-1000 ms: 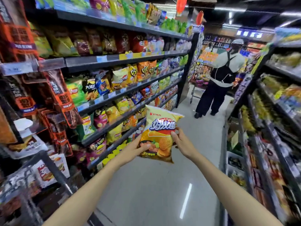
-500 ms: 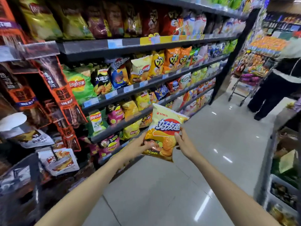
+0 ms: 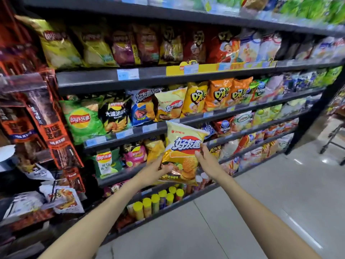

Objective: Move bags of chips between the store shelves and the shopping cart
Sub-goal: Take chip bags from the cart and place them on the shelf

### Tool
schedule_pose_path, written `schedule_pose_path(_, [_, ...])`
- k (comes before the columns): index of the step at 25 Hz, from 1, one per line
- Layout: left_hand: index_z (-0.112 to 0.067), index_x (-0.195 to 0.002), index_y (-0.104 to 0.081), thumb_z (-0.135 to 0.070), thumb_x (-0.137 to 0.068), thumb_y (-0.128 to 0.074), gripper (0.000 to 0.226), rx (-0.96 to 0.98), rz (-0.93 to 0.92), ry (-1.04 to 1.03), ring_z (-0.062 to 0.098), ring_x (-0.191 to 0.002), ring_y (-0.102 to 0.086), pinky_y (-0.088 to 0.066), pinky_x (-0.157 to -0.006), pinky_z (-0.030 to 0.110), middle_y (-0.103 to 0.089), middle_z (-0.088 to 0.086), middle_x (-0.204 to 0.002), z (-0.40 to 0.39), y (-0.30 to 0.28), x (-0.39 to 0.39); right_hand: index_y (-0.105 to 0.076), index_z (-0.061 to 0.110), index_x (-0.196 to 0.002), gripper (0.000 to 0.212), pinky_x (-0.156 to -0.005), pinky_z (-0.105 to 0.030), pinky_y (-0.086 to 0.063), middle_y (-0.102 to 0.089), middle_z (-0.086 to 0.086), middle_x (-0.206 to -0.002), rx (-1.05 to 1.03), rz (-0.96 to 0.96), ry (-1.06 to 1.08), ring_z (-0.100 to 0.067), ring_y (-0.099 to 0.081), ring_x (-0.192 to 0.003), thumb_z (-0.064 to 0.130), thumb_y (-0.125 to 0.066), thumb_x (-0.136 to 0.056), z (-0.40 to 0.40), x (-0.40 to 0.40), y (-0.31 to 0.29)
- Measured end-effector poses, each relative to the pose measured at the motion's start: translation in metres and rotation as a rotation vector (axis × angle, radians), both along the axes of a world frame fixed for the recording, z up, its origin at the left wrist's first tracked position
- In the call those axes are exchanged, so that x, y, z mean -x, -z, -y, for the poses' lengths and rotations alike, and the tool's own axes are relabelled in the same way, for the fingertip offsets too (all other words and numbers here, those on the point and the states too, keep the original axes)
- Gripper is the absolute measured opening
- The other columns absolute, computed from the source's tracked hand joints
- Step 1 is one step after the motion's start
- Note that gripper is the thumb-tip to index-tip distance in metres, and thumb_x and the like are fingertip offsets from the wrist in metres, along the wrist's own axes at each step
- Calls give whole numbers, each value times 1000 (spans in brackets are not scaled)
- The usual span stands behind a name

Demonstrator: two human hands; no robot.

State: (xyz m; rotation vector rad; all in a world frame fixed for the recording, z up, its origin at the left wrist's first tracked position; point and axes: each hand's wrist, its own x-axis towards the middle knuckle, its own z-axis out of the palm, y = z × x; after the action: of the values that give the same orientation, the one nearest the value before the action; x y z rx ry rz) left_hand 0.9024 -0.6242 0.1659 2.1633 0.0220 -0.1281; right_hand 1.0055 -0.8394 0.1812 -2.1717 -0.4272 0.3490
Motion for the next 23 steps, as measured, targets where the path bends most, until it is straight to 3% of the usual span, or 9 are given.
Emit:
schedule_pose_path(3, [-36, -156, -5, -60, -95, -47, 78, -7, -20, -52, 10, -143, -28, -28, -113, 27, -25, -19, -153, -19, -1, -52, -4, 15, -158, 64, -102, -36, -40, -35, -16, -155, 18, 31, -69, -33, -46, -132, 41, -30, -106, -21, -53, -13])
schedule_pose_path(6, [-52, -151, -8, -82, -82, -46, 84, -26, -11, -99, 16, -141, -37, -31, -117, 45, -35, -16, -156, -44, 1, -105, -10, 12, -157, 60, -92, -42, -45, -43, -24, -145, -32, 59, -96, -37, -54, -117, 37, -31, -107, -47, -109, -19])
schedule_pose_path(8, [-57, -146, -17, -85, -80, -44, 77, -30, 0, -111, 13, -136, -44, -35, -114, 46, -44, -18, -148, -55, -7, -135, -17, 12, -154, 57, -89, -41, -44, -53, -18, -135, -57, 70, -99, -36, -53, -120, 38, -33, -107, -60, -146, -20])
schedule_pose_path(11, [-54, -145, -14, -74, -88, -45, 68, 0, -1, -137, 8, -136, -40, -34, -111, 35, -37, -22, -145, -64, -15, -174, -24, 13, -150, 50, -59, -24, -39, -58, -8, -93, -52, 70, -144, -24, -56, -80, 36, -34, -107, -78, -195, -19])
schedule_pose_path(13, [-49, -149, -9, -66, -92, -46, 70, 20, -8, -171, 5, -134, -35, -33, -108, 31, -32, -25, -143, -71, -17, -190, -24, 15, -150, 48, -50, -17, -34, -54, -1, -78, -37, 81, -153, -13, -49, -63, 34, -34, -107, -91, -216, -21])
schedule_pose_path(15, [-44, -154, -11, -78, -85, -46, 84, 36, 20, -219, 8, -139, -32, -29, -114, 35, -29, -24, -150, -83, -13, -205, -28, 16, -147, 45, -59, -21, -40, -57, 0, -88, -74, 104, -190, -10, -52, -69, 35, -34, -106, -104, -235, -23])
schedule_pose_path(17, [-40, -156, -13, -85, -79, -45, 95, 42, 12, -282, 11, -144, -29, -26, -118, 40, -28, -18, -157, -94, -11, -217, -34, 16, -142, 41, -75, -29, -44, -58, -2, -109, -130, 119, -224, -16, -58, -93, 36, -35, -106, -117, -251, -27])
schedule_pose_path(20, [-43, -151, -21, -68, -91, -46, 70, 115, 22, -367, 8, -139, -35, -30, -111, 30, -37, -21, -149, -99, -21, -229, -35, 18, -144, 46, -87, -32, -43, -59, -7, -126, -127, 111, -271, -27, -58, -113, 43, -33, -105, -136, -277, -29])
schedule_pose_path(23, [-32, -154, -16, -50, -100, -44, 64, 134, 39, -427, 5, -138, -26, -22, -107, 24, -26, -23, -140, -101, -34, -242, -26, 21, -152, 53, -99, -35, -40, -51, -8, -141, -98, 97, -320, -26, -52, -122, 46, -31, -105, -150, -293, -40])
